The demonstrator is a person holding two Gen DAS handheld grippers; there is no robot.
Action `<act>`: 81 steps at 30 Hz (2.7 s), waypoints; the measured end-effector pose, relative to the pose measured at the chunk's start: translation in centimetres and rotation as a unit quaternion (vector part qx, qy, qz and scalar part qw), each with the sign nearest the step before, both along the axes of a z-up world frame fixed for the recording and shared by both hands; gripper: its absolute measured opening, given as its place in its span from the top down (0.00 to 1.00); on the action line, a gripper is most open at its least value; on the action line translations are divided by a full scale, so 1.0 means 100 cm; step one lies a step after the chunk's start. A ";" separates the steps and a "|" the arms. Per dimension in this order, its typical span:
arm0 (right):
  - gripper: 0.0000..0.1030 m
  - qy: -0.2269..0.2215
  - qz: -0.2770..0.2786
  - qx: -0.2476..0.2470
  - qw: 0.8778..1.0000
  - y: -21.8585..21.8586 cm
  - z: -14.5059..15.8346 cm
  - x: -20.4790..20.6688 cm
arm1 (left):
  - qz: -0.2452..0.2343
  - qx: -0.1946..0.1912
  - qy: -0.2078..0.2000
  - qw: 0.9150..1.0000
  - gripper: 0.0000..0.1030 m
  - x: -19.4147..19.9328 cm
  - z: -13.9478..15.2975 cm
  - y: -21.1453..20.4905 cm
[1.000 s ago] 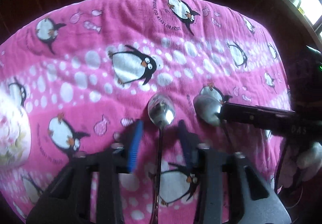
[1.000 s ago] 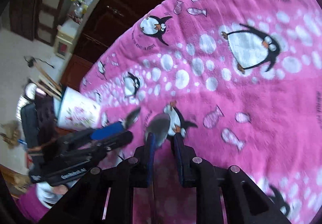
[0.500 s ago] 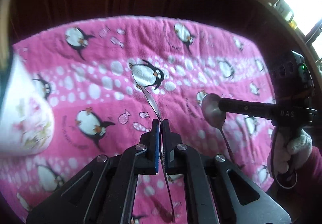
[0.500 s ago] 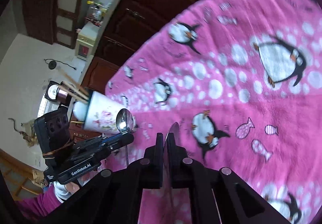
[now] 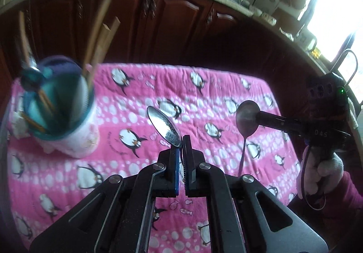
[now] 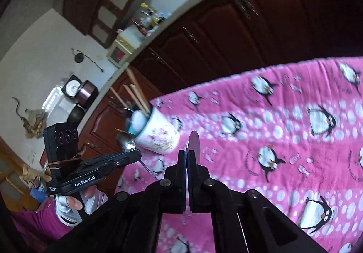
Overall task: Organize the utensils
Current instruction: 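Lift both metal spoons and carry them above the utensil cup, then open the left gripper over the cup while the right releases its spoon into it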
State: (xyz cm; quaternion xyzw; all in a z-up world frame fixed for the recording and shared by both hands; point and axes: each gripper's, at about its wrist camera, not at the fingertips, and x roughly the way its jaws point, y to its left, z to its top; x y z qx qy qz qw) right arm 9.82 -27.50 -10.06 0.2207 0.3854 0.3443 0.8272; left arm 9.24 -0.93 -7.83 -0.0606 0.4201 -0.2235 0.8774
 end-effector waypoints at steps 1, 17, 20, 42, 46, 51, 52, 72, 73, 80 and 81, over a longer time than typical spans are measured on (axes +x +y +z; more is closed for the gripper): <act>0.99 -0.006 0.001 0.001 1.000 0.002 0.005 0.000 | 0.005 -0.001 -0.008 1.000 0.99 -0.003 0.007 0.006; 0.99 -0.099 0.079 0.071 0.989 0.123 0.120 0.029 | 0.123 0.024 -0.111 0.986 0.99 -0.005 0.111 0.124; 0.99 -0.106 0.082 0.085 0.987 0.149 0.135 0.046 | 0.149 0.038 -0.124 0.980 0.99 0.008 0.114 0.139; 0.99 -0.080 0.079 0.030 0.993 0.244 0.060 0.110 | 0.193 0.107 -0.115 0.968 0.99 0.059 0.043 0.150; 0.99 -0.073 0.076 0.023 0.994 0.235 0.047 0.105 | 0.196 0.108 -0.110 0.969 0.99 0.059 0.035 0.149; 0.99 -0.074 0.067 0.002 0.995 0.222 0.038 0.092 | 0.195 0.107 -0.103 0.970 0.99 0.060 0.026 0.145; 0.99 -0.073 0.069 -0.003 0.995 0.220 0.036 0.089 | 0.194 0.107 -0.100 0.970 0.99 0.060 0.024 0.144; 0.89 -0.036 0.046 -0.047 0.997 0.200 0.014 0.076 | 0.191 0.092 -0.059 0.975 0.93 0.063 0.008 0.133; 0.86 -0.033 0.043 -0.045 0.998 0.198 0.013 0.077 | 0.191 0.092 -0.058 0.975 0.86 0.062 0.009 0.133; 0.76 -0.031 0.036 -0.052 0.998 0.194 0.014 0.073 | 0.195 0.086 -0.073 0.974 0.59 0.053 0.021 0.132; 0.74 -0.032 0.035 -0.050 0.998 0.193 0.015 0.072 | 0.196 0.086 -0.075 0.974 0.58 0.052 0.023 0.132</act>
